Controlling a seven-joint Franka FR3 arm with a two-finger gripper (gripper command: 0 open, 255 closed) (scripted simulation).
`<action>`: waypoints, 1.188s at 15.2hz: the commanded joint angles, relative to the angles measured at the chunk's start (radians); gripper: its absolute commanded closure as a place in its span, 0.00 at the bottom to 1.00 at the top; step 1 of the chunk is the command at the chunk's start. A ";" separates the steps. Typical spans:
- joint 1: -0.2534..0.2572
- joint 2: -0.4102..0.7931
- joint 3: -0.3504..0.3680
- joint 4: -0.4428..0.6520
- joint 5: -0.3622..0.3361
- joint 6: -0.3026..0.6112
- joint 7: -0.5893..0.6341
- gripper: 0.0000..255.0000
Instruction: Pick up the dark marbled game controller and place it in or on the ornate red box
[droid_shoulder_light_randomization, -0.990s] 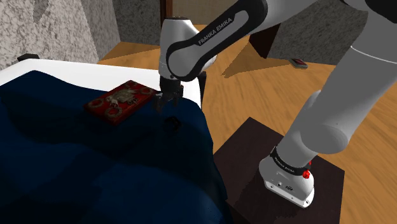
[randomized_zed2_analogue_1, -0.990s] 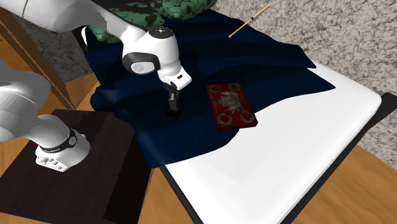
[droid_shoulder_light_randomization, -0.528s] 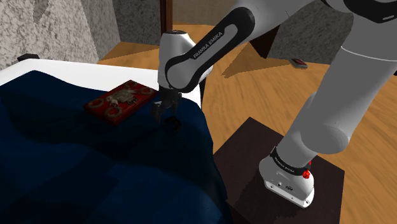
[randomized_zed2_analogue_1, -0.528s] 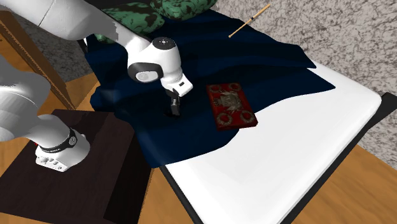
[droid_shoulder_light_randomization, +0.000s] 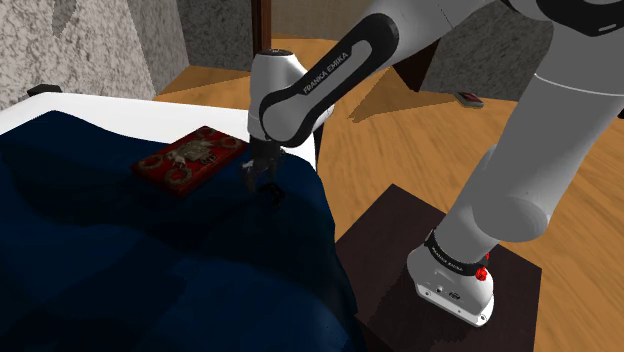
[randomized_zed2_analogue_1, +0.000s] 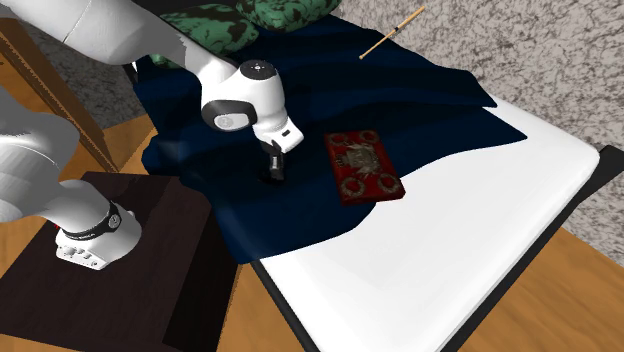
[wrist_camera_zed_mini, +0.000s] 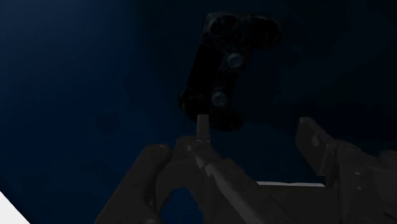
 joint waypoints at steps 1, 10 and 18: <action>0.001 0.002 0.002 -0.001 0.001 0.000 0.000 1.00; 0.001 0.001 0.002 -0.001 0.001 -0.001 0.000 0.00; -0.008 -0.047 -0.028 -0.019 0.048 -0.168 0.327 0.00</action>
